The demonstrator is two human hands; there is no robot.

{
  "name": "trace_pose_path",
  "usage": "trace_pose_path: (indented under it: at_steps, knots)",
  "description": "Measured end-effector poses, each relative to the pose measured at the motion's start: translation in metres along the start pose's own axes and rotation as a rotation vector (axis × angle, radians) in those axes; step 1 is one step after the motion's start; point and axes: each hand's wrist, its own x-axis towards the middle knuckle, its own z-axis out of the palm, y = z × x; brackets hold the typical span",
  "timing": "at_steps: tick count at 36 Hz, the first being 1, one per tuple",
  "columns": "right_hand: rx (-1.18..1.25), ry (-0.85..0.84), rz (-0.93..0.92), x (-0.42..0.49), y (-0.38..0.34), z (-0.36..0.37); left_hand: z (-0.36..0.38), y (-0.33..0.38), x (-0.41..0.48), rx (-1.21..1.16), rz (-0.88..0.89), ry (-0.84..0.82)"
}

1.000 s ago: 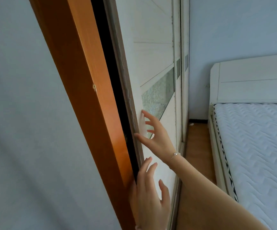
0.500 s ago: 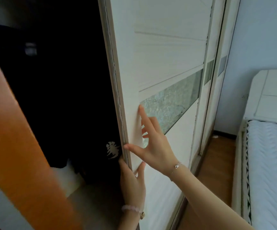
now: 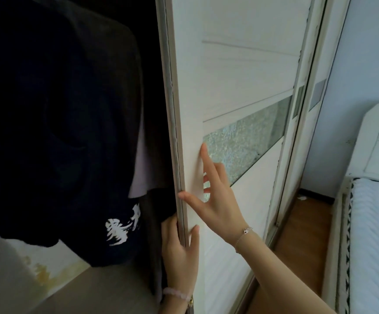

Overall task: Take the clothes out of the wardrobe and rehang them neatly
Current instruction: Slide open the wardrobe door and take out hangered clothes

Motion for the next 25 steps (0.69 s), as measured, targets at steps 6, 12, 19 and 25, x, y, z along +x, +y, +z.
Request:
trace_pose_path:
  at_steps: [6, 12, 19, 25]
  knots:
    - [0.006, 0.029, 0.033, 0.018, 0.041, -0.016, 0.045, -0.016, 0.019, -0.017, 0.073, 0.001]
    - [-0.053, 0.072, 0.026, 0.04, 0.085, -0.033, 0.098, -0.02, 0.041, -0.063, 0.052, 0.002]
    - [-0.123, 0.148, 0.002, 0.064, 0.132, -0.056, 0.158, -0.02, 0.07, -0.059, -0.027, -0.121]
    - [-0.162, 0.21, -0.02, 0.082, 0.174, -0.067, 0.192, -0.025, 0.1, -0.085, -0.103, -0.371]
